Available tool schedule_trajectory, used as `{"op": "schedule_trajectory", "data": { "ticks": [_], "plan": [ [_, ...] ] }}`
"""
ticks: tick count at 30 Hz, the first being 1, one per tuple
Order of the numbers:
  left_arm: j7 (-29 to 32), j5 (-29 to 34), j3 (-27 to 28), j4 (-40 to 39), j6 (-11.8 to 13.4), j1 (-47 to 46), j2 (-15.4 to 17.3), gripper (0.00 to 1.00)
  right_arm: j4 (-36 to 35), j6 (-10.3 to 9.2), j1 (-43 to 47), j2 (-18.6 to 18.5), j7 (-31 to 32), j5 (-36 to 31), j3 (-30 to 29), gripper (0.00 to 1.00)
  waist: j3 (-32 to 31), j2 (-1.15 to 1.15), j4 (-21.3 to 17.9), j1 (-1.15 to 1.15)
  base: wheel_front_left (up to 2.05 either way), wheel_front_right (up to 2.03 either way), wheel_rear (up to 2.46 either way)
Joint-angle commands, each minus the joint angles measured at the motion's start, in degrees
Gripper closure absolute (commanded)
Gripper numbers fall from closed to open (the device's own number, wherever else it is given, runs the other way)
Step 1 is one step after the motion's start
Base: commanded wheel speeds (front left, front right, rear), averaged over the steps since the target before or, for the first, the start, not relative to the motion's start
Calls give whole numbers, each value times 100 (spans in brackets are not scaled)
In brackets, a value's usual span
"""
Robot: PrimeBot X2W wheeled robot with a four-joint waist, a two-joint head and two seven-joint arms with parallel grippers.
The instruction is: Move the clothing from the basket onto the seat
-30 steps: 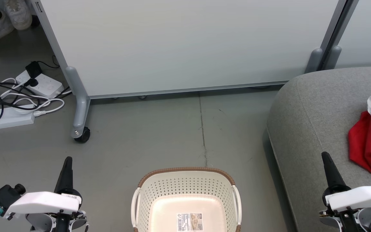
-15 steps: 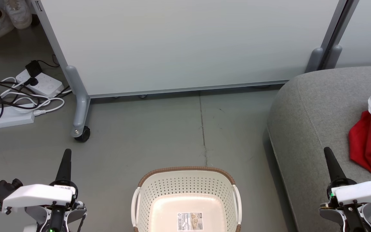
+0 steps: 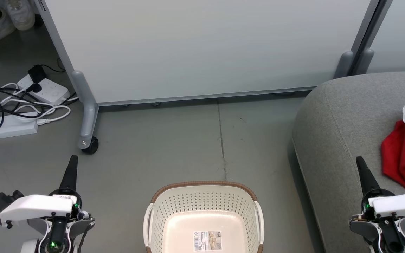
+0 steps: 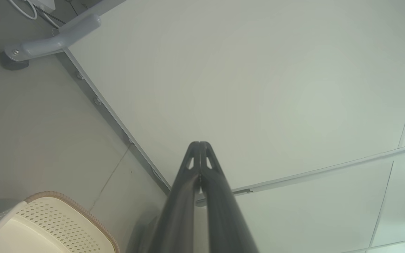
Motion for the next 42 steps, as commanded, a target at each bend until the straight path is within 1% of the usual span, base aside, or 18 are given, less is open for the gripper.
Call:
{"op": "schedule_trajectory", "data": {
  "ticks": [1,22,39,42],
  "plan": [
    [37,-104,45,-7,-48,-182,30,100,2,10,-117,-31,24,115,-34,100,1,0,0,0,0,0,0],
    [348,-1016,194,184,-151,-472,-29,100,246,11,-332,-29,47,1104,-107,100,29,0,10,0,0,0,0],
    [542,-1582,290,306,-207,-644,-64,100,407,12,-456,-27,62,1723,-157,100,49,0,17,0,0,0,0],
    [565,-1613,293,309,-206,-663,-66,100,414,12,-464,-27,63,1751,-160,100,51,0,18,0,0,0,0]
  ]
}}
